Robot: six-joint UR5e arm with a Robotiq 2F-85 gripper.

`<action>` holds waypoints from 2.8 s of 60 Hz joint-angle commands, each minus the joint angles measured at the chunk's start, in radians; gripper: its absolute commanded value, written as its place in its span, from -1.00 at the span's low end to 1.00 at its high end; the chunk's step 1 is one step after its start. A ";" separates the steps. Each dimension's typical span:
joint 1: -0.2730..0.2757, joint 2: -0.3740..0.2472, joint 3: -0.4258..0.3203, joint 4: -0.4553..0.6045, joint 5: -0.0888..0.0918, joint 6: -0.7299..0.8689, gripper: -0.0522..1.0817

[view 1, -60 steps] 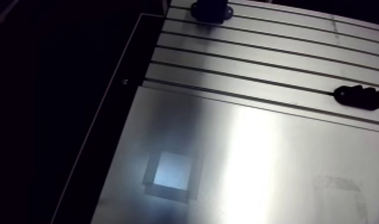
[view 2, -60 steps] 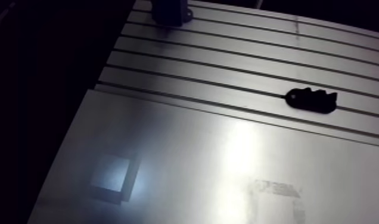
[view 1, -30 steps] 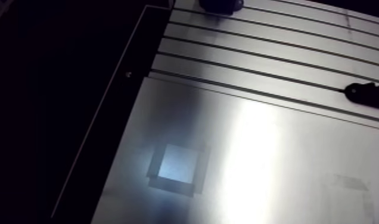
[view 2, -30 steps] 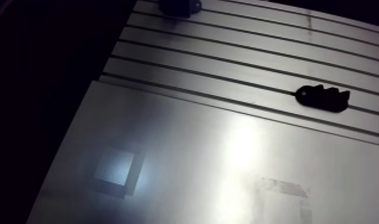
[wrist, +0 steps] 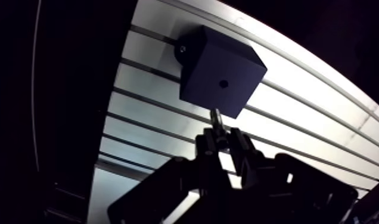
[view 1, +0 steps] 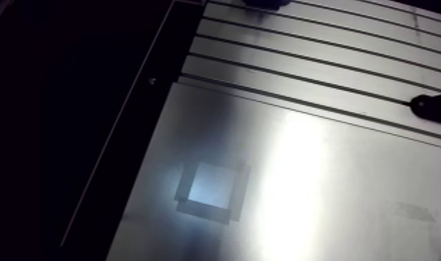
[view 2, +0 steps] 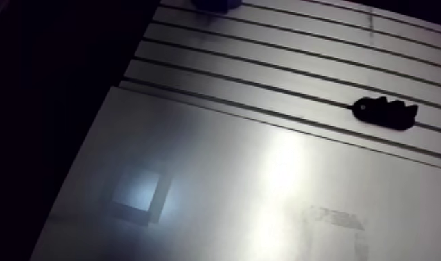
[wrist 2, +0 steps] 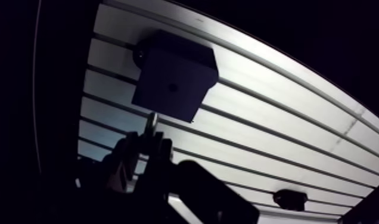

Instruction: Pick up the M10 bolt and insert it into the hole until fully seated.

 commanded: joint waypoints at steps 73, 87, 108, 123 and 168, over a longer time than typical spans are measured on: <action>-0.007 0.030 -0.007 -0.015 -0.005 0.012 0.99; -0.012 0.031 -0.007 -0.014 -0.005 0.011 0.99; -0.013 0.033 0.002 -0.015 -0.004 0.012 0.99; -0.015 0.042 0.002 -0.037 -0.004 0.011 0.99; -0.018 0.056 0.002 -0.055 -0.016 0.012 0.99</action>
